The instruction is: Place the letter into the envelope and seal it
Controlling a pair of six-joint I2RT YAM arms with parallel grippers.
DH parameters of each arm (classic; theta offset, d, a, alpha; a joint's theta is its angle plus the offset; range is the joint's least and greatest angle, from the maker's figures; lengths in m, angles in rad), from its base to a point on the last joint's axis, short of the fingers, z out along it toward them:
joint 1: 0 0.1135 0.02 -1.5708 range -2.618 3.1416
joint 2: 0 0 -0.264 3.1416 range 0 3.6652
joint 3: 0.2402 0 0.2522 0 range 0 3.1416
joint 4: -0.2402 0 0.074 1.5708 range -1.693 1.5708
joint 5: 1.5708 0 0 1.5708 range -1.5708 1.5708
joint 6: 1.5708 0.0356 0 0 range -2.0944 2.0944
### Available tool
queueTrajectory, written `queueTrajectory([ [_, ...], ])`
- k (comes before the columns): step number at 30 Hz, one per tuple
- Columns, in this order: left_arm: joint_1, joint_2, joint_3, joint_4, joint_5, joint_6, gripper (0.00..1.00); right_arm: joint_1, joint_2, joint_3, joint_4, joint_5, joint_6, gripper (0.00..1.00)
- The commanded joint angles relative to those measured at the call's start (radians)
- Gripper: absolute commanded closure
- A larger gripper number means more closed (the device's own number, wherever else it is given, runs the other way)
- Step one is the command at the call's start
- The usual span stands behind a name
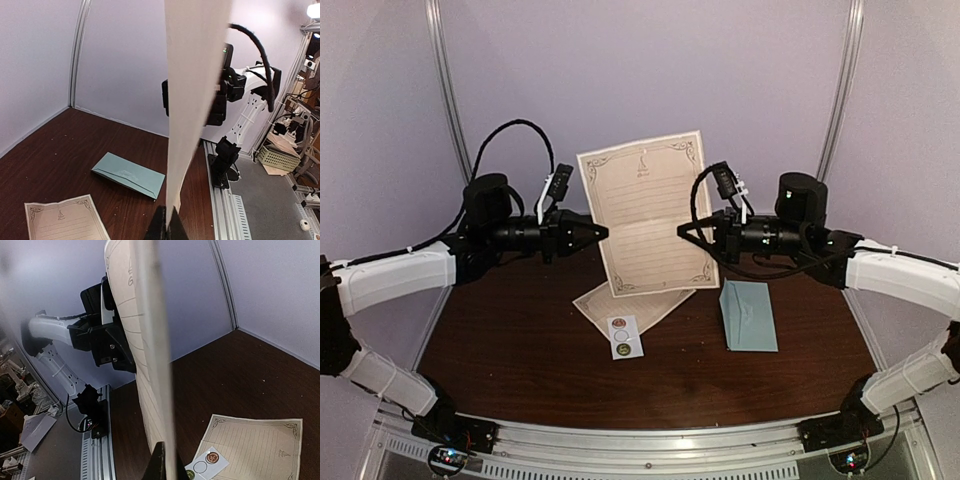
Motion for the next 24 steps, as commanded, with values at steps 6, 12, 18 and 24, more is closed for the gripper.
queueTrajectory([
  [6, 0.037, -0.142, 0.038, -0.099, -0.170, 0.113, 0.56, -0.002, -0.069, 0.049, -0.086, 0.058, -0.133, 1.00],
  [12, 0.167, -0.272, 0.063, -0.122, -0.240, 0.120, 0.33, -0.001, -0.093, 0.117, -0.229, 0.002, -0.225, 1.00],
  [18, 0.200, -0.283, 0.194, -0.228, -0.349, 0.158, 0.27, -0.001, -0.116, 0.133, -0.305, 0.007, -0.271, 1.00],
  [24, 0.184, -0.179, 0.259, -0.237, -0.257, 0.143, 0.27, -0.001, -0.115, 0.135, -0.317, -0.011, -0.300, 1.00],
])
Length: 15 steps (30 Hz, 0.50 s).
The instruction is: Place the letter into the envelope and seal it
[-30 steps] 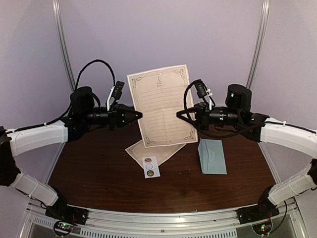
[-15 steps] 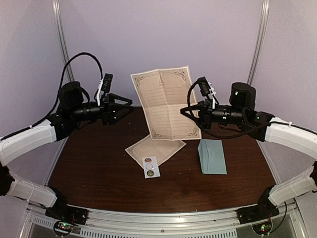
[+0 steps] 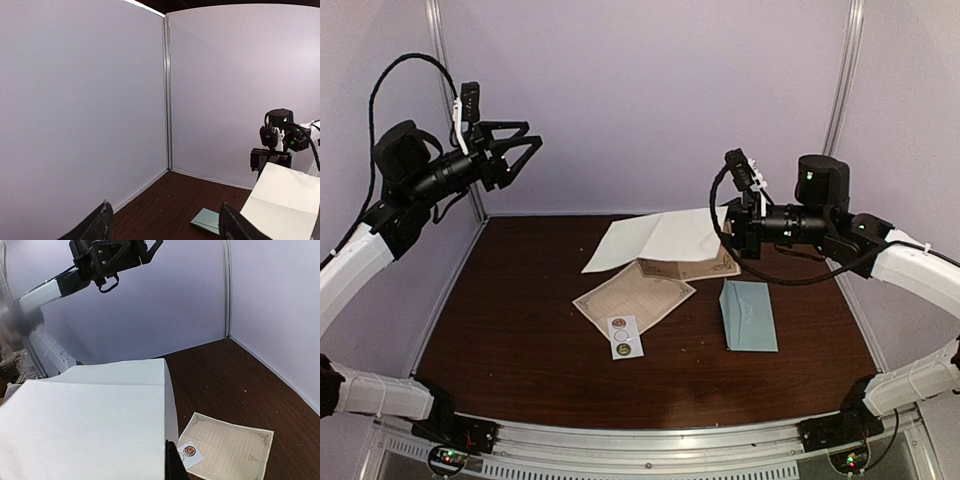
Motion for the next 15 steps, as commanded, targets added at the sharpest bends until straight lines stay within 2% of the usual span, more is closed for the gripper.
queueTrajectory([
  [1, -0.030, 0.095, 0.024, -0.029, 0.044, 0.009, 0.27, -0.001, -0.009, 0.025, -0.033, -0.025, -0.035, 1.00],
  [15, -0.246, 0.317, 0.049, -0.133, 0.236, 0.129, 0.26, 0.048, 0.108, 0.110, -0.158, -0.039, -0.073, 1.00],
])
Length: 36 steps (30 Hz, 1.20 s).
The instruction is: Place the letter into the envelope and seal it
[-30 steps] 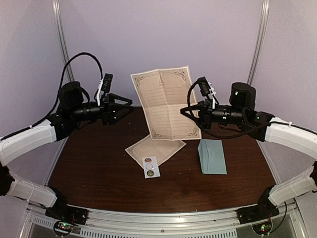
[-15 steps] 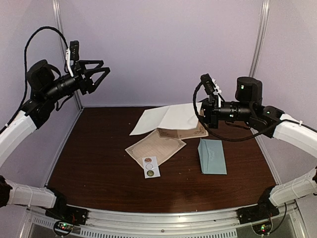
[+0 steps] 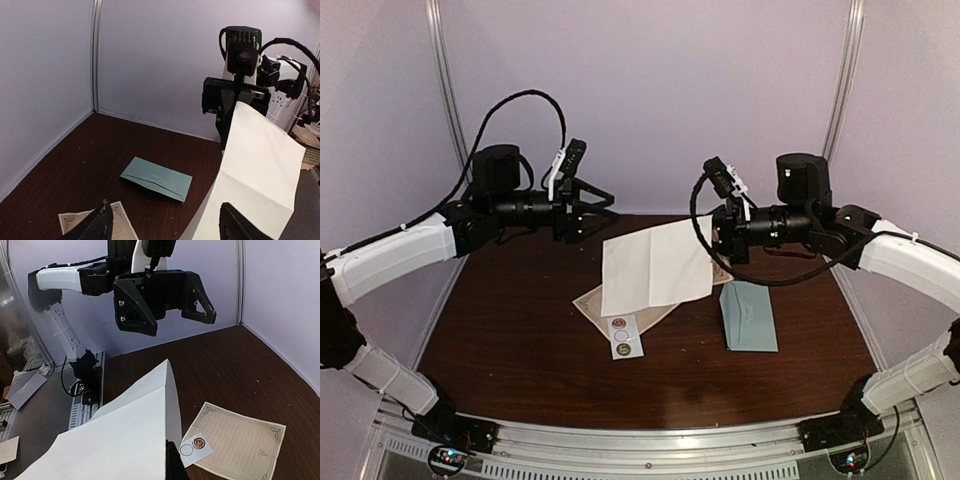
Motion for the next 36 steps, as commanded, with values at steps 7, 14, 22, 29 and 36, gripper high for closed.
queueTrajectory([
  [7, -0.080, 0.113, 0.054, -0.183, 0.163, 0.157, 0.28, 0.043, 0.107, 0.091, -0.125, -0.034, -0.056, 1.00],
  [14, -0.098, 0.151, 0.076, -0.247, 0.196, 0.219, 0.40, 0.049, 0.152, 0.127, -0.179, -0.089, -0.088, 1.00],
  [22, -0.117, 0.178, 0.084, -0.263, 0.240, 0.226, 0.55, 0.052, 0.164, 0.146, -0.227, -0.095, -0.119, 1.00],
  [29, -0.142, 0.198, 0.091, -0.270, 0.270, 0.226, 0.63, 0.059, 0.180, 0.156, -0.247, -0.089, -0.129, 1.00],
  [36, -0.146, 0.211, 0.096, -0.285, 0.290, 0.235, 0.74, 0.062, 0.188, 0.170, -0.254, -0.053, -0.134, 1.00],
])
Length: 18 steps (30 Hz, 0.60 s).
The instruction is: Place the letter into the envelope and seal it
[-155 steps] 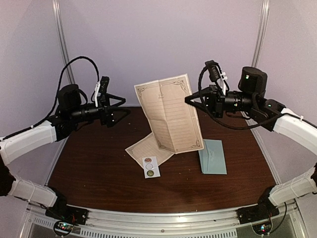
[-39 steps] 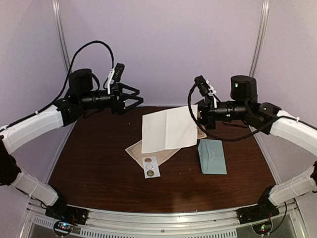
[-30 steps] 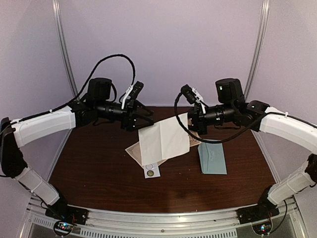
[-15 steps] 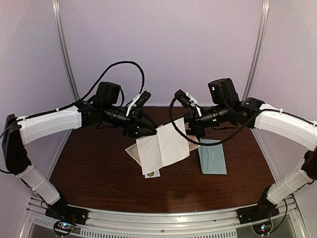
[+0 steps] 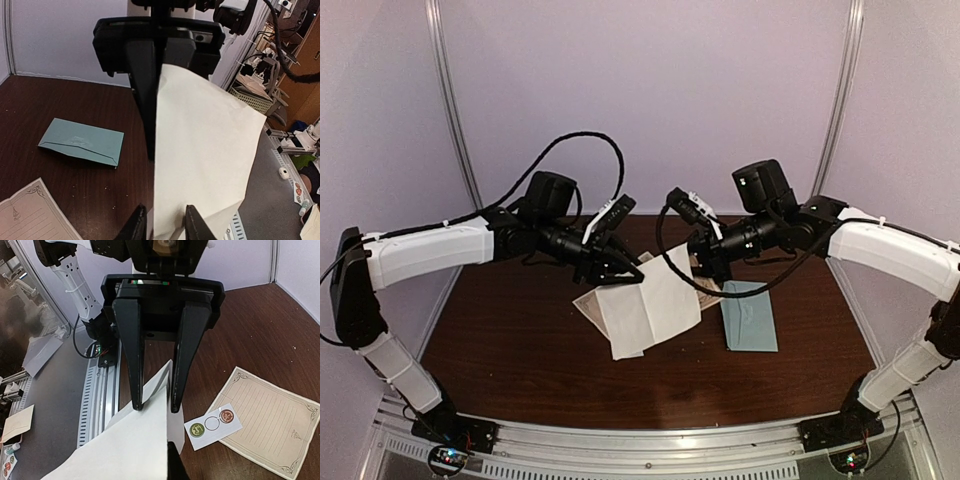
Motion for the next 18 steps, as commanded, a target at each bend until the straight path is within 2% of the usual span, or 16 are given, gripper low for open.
queueTrajectory([
  [1, -0.002, 0.020, 0.039, -0.018, 0.037, 0.026, 0.76, 0.009, -0.001, 0.038, -0.004, 0.033, -0.010, 1.00],
  [8, -0.004, 0.030, 0.049, -0.029, 0.042, 0.028, 0.85, 0.008, 0.002, 0.050, -0.015, 0.054, -0.019, 1.00],
  [13, -0.004, 0.037, 0.059, -0.040, 0.038, 0.030, 1.00, 0.008, -0.003, 0.050, -0.016, 0.080, -0.022, 1.00],
  [17, -0.004, 0.036, 0.060, -0.039, 0.020, 0.031, 1.00, 0.007, -0.014, 0.048, -0.013, 0.113, -0.022, 1.00],
  [18, -0.004, 0.033, 0.060, -0.040, 0.009, 0.033, 1.00, 0.007, -0.019, 0.046, -0.009, 0.125, -0.019, 0.93],
])
